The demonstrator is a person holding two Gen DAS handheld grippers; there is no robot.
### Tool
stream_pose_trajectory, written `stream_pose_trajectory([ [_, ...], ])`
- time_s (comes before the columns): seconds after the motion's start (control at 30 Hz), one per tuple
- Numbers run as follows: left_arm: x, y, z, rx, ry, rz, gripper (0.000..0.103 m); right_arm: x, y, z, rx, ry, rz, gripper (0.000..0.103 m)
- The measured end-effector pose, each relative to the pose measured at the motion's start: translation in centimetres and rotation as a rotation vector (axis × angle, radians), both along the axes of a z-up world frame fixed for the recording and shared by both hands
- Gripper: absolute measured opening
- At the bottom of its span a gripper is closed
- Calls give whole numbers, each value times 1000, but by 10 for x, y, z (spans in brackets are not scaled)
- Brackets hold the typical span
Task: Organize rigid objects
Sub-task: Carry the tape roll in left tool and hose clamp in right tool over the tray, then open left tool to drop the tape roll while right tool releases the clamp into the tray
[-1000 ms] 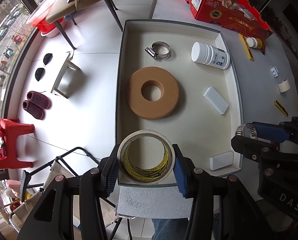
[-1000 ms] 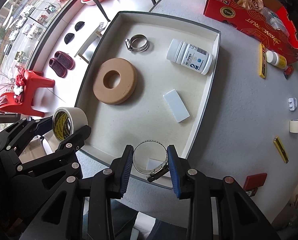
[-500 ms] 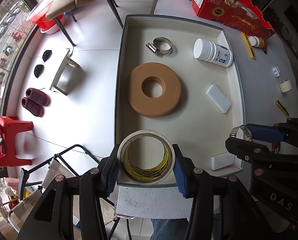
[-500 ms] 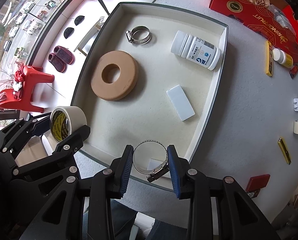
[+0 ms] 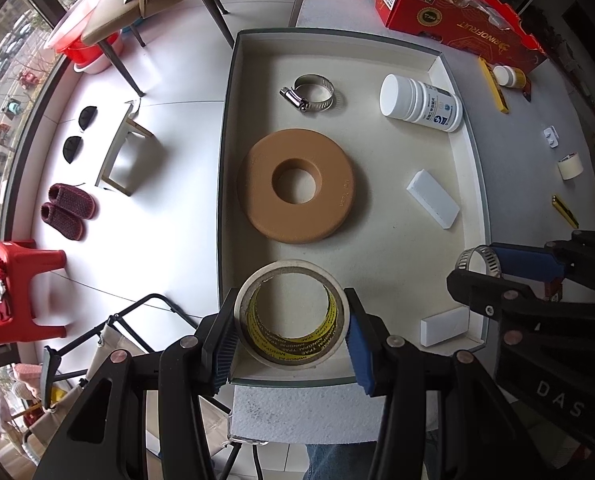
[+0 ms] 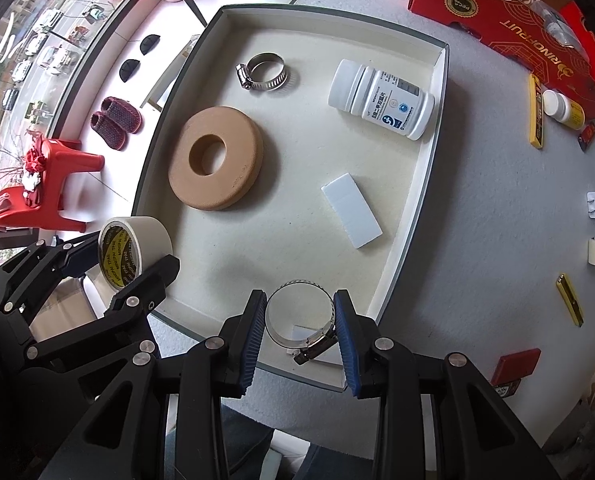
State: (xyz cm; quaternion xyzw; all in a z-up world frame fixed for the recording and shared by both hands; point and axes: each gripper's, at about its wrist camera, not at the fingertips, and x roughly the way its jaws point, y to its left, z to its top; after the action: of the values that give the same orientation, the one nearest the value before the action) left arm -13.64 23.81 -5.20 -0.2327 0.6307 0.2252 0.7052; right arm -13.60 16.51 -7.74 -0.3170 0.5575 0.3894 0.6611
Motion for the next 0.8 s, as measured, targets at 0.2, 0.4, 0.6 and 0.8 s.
stream_pose_trajectory([
  [0.2, 4, -3, -4, -3, 11, -15, 52, 3, -1, 0, 0, -2, 0, 36],
  [0.4, 9, -5, -8, -7, 24, -22, 52, 8, -2, -2, -4, 2, -12, 36],
  [0.6, 13, -6, -10, -8, 29, -29, 52, 10, 1, -5, -9, 4, -10, 36],
  [0.8, 16, -6, -14, -7, 35, -30, 52, 12, 10, -8, -19, -10, 0, 36],
])
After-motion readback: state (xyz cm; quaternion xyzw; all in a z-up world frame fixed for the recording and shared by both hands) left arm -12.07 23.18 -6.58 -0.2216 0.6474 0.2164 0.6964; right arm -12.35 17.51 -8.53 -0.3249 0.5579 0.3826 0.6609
